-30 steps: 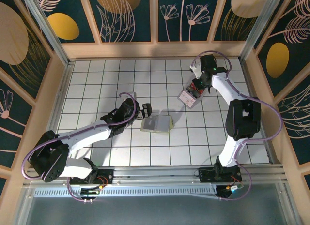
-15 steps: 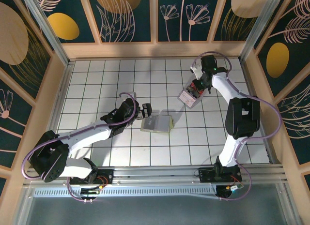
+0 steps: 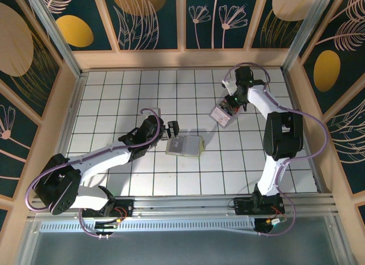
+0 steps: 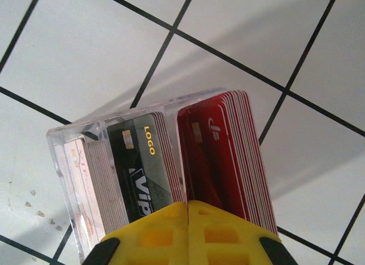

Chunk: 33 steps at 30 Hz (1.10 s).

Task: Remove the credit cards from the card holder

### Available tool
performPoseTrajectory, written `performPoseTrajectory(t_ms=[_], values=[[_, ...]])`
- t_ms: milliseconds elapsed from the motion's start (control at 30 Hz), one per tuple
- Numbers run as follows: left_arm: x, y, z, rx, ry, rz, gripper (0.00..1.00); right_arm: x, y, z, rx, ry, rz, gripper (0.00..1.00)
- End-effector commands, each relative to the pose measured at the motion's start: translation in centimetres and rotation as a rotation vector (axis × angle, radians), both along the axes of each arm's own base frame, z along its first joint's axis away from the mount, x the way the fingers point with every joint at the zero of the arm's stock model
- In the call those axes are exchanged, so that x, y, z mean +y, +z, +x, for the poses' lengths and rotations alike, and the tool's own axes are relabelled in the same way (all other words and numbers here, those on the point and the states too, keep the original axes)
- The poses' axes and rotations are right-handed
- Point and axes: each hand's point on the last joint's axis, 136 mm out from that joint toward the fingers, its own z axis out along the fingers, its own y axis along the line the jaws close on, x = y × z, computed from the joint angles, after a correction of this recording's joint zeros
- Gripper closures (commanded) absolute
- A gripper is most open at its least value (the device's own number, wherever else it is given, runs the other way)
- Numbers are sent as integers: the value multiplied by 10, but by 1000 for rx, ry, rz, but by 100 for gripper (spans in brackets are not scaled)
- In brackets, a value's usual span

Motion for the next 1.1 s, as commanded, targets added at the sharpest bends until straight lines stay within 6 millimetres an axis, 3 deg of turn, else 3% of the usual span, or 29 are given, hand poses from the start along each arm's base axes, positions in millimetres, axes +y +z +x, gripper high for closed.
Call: performPoseTrajectory(t_ms=[0, 467, 733, 867, 1067], values=[[-3, 10, 7, -26, 0, 3, 1, 16, -4, -4, 41, 43, 55, 100], [-1, 12, 7, -33, 3, 6, 1, 53, -2, -2, 54, 107, 127, 100], [-2, 12, 6, -35, -1, 6, 2, 36, 7, 8, 8, 32, 57, 100], [-2, 12, 6, -37, -2, 4, 1, 25, 4, 8, -1, 3, 5, 79], [-3, 14, 7, -40, -4, 0, 2, 29, 21, 7, -37, 3, 37, 72]])
